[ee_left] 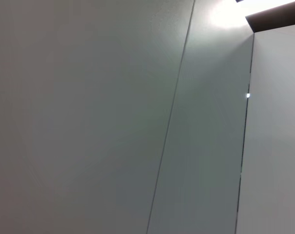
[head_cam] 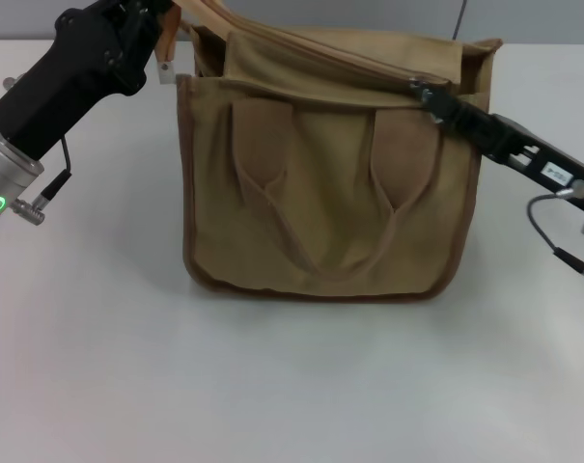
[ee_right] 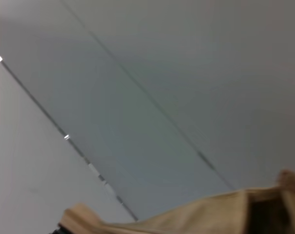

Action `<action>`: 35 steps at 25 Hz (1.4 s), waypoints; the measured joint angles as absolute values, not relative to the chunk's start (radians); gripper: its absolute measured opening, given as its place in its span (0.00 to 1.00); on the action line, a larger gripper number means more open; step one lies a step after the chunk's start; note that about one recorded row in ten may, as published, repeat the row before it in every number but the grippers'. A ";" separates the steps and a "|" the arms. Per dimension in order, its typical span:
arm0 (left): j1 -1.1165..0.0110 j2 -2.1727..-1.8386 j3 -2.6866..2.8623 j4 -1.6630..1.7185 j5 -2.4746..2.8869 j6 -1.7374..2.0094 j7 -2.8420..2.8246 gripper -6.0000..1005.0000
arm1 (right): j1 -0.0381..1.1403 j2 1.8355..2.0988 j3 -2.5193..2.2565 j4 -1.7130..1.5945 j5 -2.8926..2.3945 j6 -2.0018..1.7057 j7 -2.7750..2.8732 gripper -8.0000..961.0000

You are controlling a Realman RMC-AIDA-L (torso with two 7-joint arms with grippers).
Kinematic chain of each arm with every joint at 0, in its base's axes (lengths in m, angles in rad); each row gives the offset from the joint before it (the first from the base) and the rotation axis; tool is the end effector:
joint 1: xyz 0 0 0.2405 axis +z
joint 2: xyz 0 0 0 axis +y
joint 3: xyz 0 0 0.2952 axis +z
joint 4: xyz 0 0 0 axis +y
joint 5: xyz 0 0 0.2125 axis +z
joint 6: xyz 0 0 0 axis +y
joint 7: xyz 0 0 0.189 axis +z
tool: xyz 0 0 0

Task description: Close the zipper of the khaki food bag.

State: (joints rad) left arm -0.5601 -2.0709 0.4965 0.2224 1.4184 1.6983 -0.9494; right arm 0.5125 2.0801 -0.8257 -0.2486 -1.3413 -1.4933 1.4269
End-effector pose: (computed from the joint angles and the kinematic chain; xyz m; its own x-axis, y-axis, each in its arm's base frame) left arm -0.2363 0.3794 -0.0102 0.3516 -0.0616 0.9341 0.5573 -0.7880 -0.2617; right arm 0.2587 0.3705 -0.0657 0.2133 -0.4734 -0.8546 -0.7479 -0.6420 0.1690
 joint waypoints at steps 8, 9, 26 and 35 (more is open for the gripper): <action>-0.545 -2.071 0.486 0.224 1.416 1.686 -0.949 0.04 | 0.406 2.079 -0.717 -0.281 -1.342 -1.517 1.419 0.01; -0.545 -2.071 0.486 0.224 1.416 1.686 -0.949 0.04 | 0.406 2.079 -0.717 -0.281 -1.342 -1.517 1.419 0.01; -0.504 -2.069 0.536 0.301 1.425 1.700 -0.894 0.22 | 0.399 2.086 -0.656 -0.205 -1.345 -1.603 1.161 0.20; -0.356 -2.032 0.636 0.526 1.497 1.632 -0.873 0.44 | 0.406 2.086 -0.654 -0.181 -1.345 -1.654 1.084 0.71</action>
State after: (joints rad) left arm -0.3558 -2.0320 0.6356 0.5255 1.4967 1.6320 -0.8728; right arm 0.4065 2.0859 -0.6543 -0.1807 -1.3448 -1.6539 1.0843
